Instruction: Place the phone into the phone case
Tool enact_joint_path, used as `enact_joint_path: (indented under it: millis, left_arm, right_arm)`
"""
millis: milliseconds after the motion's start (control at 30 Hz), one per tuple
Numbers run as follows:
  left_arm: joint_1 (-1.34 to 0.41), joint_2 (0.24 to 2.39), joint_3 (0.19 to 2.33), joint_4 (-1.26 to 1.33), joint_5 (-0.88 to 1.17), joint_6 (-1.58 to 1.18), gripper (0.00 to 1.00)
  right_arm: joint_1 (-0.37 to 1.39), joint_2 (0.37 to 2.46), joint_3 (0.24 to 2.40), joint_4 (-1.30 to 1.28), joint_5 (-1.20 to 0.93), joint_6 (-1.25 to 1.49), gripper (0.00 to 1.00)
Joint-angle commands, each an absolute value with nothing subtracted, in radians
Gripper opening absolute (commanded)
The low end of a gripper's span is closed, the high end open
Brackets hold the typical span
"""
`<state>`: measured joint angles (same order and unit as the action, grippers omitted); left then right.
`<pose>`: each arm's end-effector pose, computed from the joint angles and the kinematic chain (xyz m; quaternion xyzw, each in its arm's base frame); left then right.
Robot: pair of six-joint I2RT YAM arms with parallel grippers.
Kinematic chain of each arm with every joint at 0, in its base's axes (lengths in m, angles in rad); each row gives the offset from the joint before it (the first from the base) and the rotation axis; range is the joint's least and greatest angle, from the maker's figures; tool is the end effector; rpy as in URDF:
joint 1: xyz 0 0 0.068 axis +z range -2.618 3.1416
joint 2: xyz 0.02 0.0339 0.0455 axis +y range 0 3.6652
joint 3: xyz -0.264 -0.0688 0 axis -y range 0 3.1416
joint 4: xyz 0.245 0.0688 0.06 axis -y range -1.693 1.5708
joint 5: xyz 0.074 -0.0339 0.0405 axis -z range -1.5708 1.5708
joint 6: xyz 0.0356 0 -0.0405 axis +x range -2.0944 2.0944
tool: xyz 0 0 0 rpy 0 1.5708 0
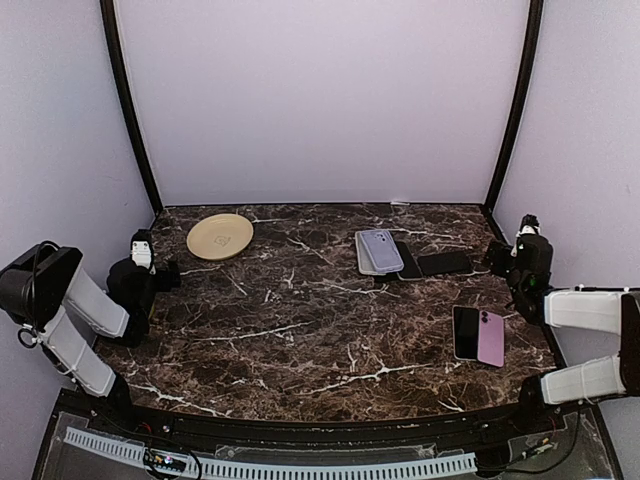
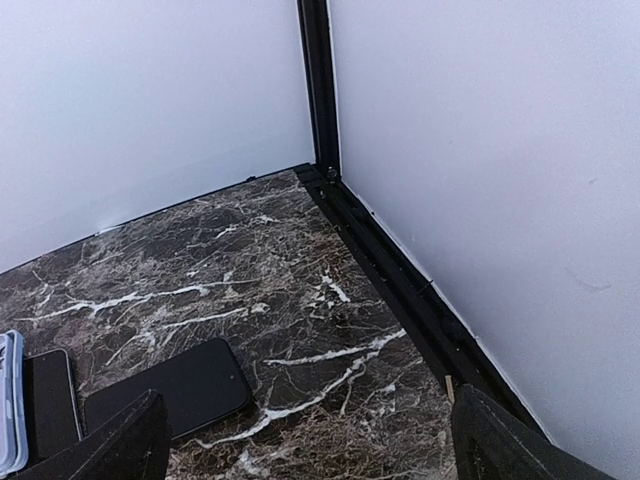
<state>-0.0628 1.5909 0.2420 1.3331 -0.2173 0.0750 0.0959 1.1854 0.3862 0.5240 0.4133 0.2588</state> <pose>0.2465 -0.0078 0.1499 -0.0271 0.7120 0.0815 0.6969 0.2375 0.0085 0.1954 0.1869 0.7678 -0.0569 0.6102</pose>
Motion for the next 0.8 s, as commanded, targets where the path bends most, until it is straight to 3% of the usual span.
enact_joint_path:
  millis: [0, 167, 300, 467, 600, 767]
  left_arm:
    - [-0.059, 1.584, 0.252, 1.328, -0.214, 0.074, 0.99]
    - [-0.071, 1.532, 0.272, 1.252, -0.257, 0.078, 0.99]
    - [-0.115, 1.388, 0.403, 0.878, -0.408, 0.042, 0.99]
    - [-0.215, 1.251, 0.555, 0.609, -0.370, 0.066, 0.99]
    - [-0.317, 1.189, 0.704, 0.368, -0.186, 0.045, 0.99]
    - [-0.401, 1.196, 0.813, 0.214, 0.024, 0.029, 0.99]
  right_arm:
    - [0.089, 1.147, 0.383, 0.569, 0.439, 0.254, 0.98]
    - [0.089, 1.069, 0.429, 0.484, 0.350, 0.241, 0.99]
    - [0.089, 1.009, 0.516, 0.348, 0.192, 0.250, 0.99]
    - [0.093, 1.021, 0.670, 0.210, -0.091, 0.273, 0.98]
    - [0.148, 1.098, 0.836, 0.085, -0.119, 0.314, 0.89]
    - [0.303, 1.290, 1.094, -0.126, 0.093, 0.323, 0.70]
